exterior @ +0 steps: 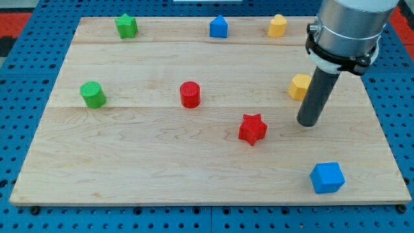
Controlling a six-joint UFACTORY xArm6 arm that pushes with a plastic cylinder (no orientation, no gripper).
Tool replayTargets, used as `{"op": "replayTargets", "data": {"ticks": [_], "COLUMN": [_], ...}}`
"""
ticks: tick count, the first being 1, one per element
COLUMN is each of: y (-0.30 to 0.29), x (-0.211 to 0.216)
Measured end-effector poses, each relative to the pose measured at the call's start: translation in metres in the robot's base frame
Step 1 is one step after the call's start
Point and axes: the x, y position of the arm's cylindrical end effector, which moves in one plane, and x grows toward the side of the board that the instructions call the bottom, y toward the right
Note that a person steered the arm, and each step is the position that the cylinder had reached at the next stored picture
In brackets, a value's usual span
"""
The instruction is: Push the red star towards the bottom of the red circle
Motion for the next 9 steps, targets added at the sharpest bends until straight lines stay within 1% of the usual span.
{"op": "replayTargets", "data": {"ticks": [1,2,3,4,5,6,7,8,9], "y": [-0.005,-0.044,-0.078,-0.141,-0.172,-0.197,-0.212,-0.196,-0.222], "x": [0.000,0.000,0.013,0.016,0.000,-0.006,0.015,0.036,0.002]}}
